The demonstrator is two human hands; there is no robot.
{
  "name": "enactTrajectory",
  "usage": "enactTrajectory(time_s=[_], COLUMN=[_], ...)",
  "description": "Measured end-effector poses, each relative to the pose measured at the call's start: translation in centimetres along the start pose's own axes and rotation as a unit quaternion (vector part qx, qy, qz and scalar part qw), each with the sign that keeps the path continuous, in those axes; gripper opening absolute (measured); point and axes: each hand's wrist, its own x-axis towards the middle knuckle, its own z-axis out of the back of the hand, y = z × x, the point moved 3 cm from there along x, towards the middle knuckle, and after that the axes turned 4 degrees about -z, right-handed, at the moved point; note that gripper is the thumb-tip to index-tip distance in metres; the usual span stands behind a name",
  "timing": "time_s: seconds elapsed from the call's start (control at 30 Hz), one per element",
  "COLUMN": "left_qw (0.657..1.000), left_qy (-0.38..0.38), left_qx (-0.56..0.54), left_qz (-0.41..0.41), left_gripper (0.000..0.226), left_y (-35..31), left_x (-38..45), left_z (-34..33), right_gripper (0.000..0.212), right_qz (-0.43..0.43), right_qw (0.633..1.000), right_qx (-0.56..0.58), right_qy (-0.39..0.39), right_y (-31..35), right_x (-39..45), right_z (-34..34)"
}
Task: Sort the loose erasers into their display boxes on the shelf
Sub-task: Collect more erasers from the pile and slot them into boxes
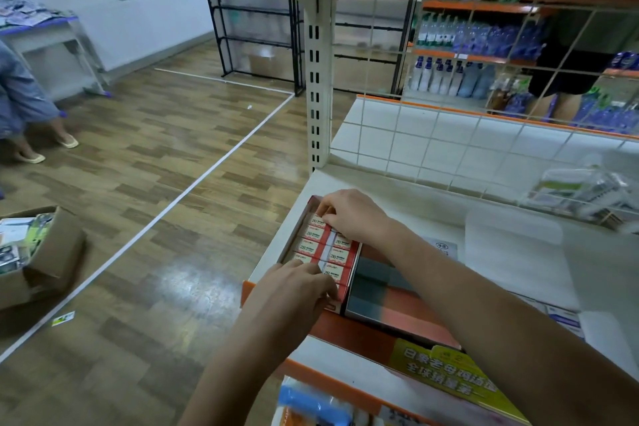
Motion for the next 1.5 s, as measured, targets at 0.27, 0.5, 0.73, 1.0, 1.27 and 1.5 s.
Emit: enactTrajectory(time_s=[0.27, 0.5, 0.73, 1.0, 1.27, 1.5], left_qw=[0.997, 0.981, 0.949, 0.913, 0.900, 0.912], left_qy=[-0.010, -0.105, -0.086, 0.000, 0.000, 0.001], left_qx=[0.008, 0.056, 0.092, 0.080, 0.068, 0.119], left_qz=[-0.070, -0.157, -0.289, -0.399, -0.431, -0.392], left_gripper=[0.023, 0.032, 0.040, 0.049, 0.044, 0.038], left_y=[-1.0, -9.8, -24.5, -43.3, -57.3, -62.4], left_x=[6.6, 16.5, 23.3, 25.6, 26.7, 28.9], left_z=[3.6, 4.5, 1.7, -3.9, -9.1, -11.2], right_gripper=[0.027, 0.031, 0.037, 0.044, 0.043, 0.035], right_qz=[0.026, -0.127, -0.322, -0.467, -0.499, -0.489], right_qw=[0.996, 0.980, 0.928, 0.870, 0.848, 0.842], right_qx=[-0.010, -0.081, -0.095, -0.066, -0.070, -0.077], right_qy=[-0.081, -0.130, -0.159, -0.146, -0.164, -0.216], right_y=[-3.9, -15.0, -25.8, -37.0, -45.3, -48.5], right_x=[-3.0, -10.6, -23.3, -39.2, -51.0, -52.6], right_z=[5.6, 10.1, 13.8, 15.9, 18.7, 18.2])
